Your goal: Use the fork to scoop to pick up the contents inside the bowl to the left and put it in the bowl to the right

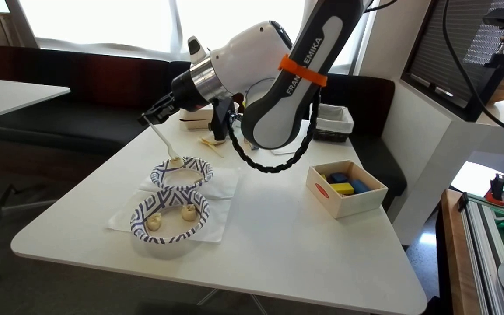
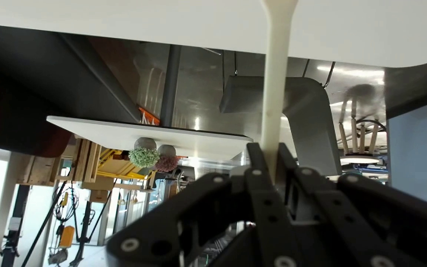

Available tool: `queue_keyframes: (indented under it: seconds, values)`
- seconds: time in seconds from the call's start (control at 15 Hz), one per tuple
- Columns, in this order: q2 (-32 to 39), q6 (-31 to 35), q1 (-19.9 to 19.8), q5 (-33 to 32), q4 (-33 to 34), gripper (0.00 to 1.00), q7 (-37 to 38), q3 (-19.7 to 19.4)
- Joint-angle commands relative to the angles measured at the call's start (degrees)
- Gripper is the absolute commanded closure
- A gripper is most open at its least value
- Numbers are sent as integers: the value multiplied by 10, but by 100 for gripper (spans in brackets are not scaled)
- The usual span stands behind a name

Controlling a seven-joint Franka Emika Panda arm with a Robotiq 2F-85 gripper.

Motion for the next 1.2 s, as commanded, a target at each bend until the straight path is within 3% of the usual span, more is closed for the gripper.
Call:
queue_keyframes:
  seconds: [0.0,0.07,0.13,1.0,1.07,1.13]
  values:
    - [0,0,0,0,0,89,0,0]
    - [0,0,0,0,0,89,0,0]
    - [0,0,0,0,0,97,0,0]
    - [87,-102,-67,-115,102,97,42,81]
    - [93,-113,-74,-123,108,74,45,92]
    - [98,-124,-80,-127,113,65,44,100]
